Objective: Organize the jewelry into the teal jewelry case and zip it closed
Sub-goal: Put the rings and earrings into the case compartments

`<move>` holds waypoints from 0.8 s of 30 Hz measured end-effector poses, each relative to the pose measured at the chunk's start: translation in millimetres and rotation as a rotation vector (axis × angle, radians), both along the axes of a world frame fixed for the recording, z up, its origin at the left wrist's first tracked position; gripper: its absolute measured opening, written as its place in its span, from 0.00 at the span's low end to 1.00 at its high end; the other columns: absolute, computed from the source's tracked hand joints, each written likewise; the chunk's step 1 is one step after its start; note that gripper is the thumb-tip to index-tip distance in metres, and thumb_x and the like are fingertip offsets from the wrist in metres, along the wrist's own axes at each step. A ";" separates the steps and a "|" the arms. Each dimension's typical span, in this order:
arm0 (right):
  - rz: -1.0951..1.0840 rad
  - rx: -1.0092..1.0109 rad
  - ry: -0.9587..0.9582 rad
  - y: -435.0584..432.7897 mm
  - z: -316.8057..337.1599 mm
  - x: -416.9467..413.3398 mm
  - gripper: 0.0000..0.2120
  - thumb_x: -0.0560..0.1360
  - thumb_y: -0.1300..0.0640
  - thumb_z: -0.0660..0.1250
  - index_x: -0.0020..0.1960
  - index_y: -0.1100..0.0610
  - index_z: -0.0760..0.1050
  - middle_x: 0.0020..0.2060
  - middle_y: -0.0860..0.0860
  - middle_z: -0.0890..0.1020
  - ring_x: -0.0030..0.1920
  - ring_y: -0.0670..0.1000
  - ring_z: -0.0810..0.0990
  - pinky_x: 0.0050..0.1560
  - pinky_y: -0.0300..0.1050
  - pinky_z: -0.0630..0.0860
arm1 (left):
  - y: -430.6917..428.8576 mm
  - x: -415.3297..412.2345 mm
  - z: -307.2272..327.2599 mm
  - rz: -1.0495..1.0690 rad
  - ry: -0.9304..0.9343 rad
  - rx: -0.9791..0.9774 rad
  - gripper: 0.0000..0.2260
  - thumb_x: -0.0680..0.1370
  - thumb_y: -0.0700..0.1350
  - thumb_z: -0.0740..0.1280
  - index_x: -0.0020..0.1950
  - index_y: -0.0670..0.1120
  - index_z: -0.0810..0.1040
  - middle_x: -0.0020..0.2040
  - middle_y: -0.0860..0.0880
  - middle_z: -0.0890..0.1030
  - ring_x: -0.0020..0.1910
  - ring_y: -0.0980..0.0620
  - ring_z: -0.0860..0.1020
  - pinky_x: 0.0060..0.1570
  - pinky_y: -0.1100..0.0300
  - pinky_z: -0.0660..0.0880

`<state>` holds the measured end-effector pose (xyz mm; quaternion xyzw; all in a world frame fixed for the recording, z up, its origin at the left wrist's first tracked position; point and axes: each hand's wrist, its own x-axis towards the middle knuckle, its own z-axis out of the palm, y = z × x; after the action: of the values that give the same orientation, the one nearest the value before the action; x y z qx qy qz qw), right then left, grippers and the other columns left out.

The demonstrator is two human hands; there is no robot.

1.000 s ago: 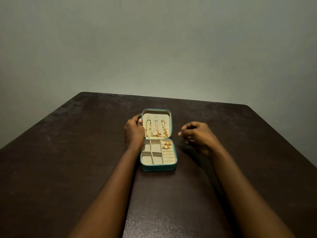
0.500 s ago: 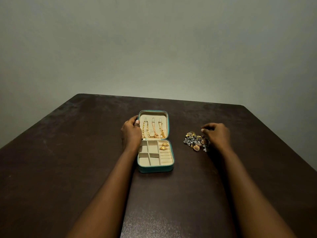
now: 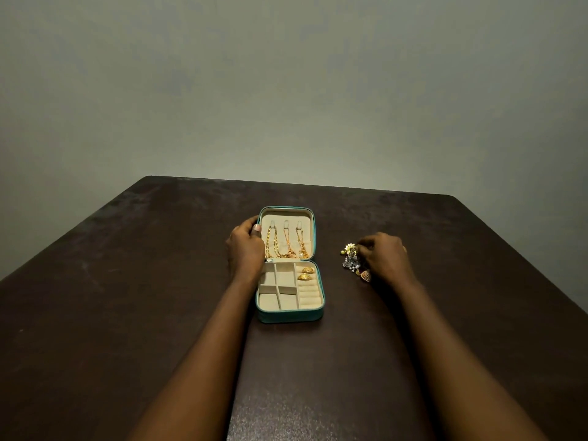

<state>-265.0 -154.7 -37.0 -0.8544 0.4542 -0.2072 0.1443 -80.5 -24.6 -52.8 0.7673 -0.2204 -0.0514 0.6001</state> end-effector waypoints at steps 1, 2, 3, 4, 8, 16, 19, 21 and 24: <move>-0.002 0.000 -0.026 0.6 0.3 -0.4 0.10 0.75 0.55 0.64 0.53 0.53 0.82 0.49 0.54 0.84 0.54 0.57 0.80 0.56 0.50 0.75 | -0.2 0.1 -0.3 0.000 0.001 0.000 0.13 0.80 0.42 0.59 0.63 0.47 0.77 0.56 0.44 0.82 0.54 0.45 0.79 0.53 0.47 0.78; -0.004 0.007 -0.052 0.8 0.4 -0.3 0.10 0.75 0.55 0.64 0.53 0.52 0.82 0.48 0.54 0.84 0.53 0.57 0.80 0.56 0.50 0.75 | -0.4 0.0 -0.5 -0.001 0.000 -0.003 0.13 0.80 0.42 0.59 0.63 0.47 0.77 0.56 0.44 0.82 0.54 0.45 0.79 0.53 0.47 0.78; -0.003 0.020 -0.077 1.0 0.7 -0.3 0.10 0.74 0.54 0.65 0.52 0.52 0.82 0.48 0.54 0.85 0.52 0.57 0.81 0.56 0.52 0.76 | -0.5 -0.1 -0.5 -0.001 -0.001 -0.002 0.13 0.80 0.42 0.59 0.63 0.47 0.77 0.56 0.43 0.82 0.54 0.45 0.79 0.53 0.47 0.77; 0.005 0.034 -0.102 0.1 0.1 -0.2 0.10 0.74 0.54 0.65 0.52 0.52 0.82 0.47 0.54 0.85 0.51 0.56 0.82 0.55 0.53 0.77 | -0.7 0.2 -0.6 0.003 -0.003 0.000 0.13 0.80 0.42 0.60 0.63 0.46 0.77 0.56 0.43 0.81 0.55 0.44 0.79 0.53 0.47 0.77; 0.009 0.047 -0.137 -3.2 -0.7 -1.4 0.10 0.73 0.55 0.66 0.52 0.53 0.82 0.47 0.54 0.85 0.50 0.55 0.82 0.54 0.50 0.77 | -0.8 -0.2 -0.6 0.008 -0.008 -0.002 0.13 0.80 0.41 0.60 0.63 0.46 0.78 0.56 0.43 0.82 0.55 0.44 0.79 0.54 0.48 0.77; -0.001 0.025 -0.227 -5.3 1.5 -3.7 0.09 0.74 0.61 0.67 0.52 0.60 0.82 0.50 0.56 0.84 0.52 0.51 0.81 0.45 0.28 0.64 | -0.8 -0.5 -0.7 0.007 0.002 -0.011 0.13 0.80 0.42 0.60 0.63 0.46 0.78 0.56 0.43 0.82 0.54 0.44 0.79 0.53 0.47 0.77; 0.002 0.033 -0.243 -4.6 2.4 -3.5 0.09 0.75 0.61 0.66 0.52 0.60 0.82 0.50 0.55 0.84 0.51 0.51 0.81 0.48 0.33 0.67 | -0.5 -0.6 -0.7 0.006 -0.003 -0.010 0.13 0.80 0.42 0.60 0.63 0.46 0.77 0.56 0.44 0.82 0.54 0.45 0.80 0.53 0.47 0.78; -0.002 0.035 -0.239 -5.3 2.4 -2.2 0.09 0.76 0.61 0.64 0.51 0.60 0.81 0.49 0.56 0.84 0.51 0.53 0.80 0.45 0.36 0.67 | -0.6 -0.5 -0.6 0.006 -0.010 -0.009 0.13 0.80 0.42 0.60 0.63 0.46 0.78 0.56 0.44 0.82 0.54 0.45 0.80 0.53 0.48 0.77; -0.021 0.072 -0.246 -7.6 1.5 -1.0 0.08 0.76 0.62 0.61 0.49 0.59 0.79 0.47 0.56 0.84 0.47 0.53 0.79 0.45 0.41 0.70 | -0.7 -0.2 -0.7 0.004 -0.015 -0.007 0.13 0.80 0.42 0.59 0.63 0.46 0.77 0.57 0.43 0.81 0.55 0.45 0.79 0.53 0.49 0.77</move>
<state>-266.0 -162.3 -35.6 -0.8121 0.4490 -0.2955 0.2271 -80.7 -25.3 -53.5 0.7661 -0.2235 -0.0437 0.6010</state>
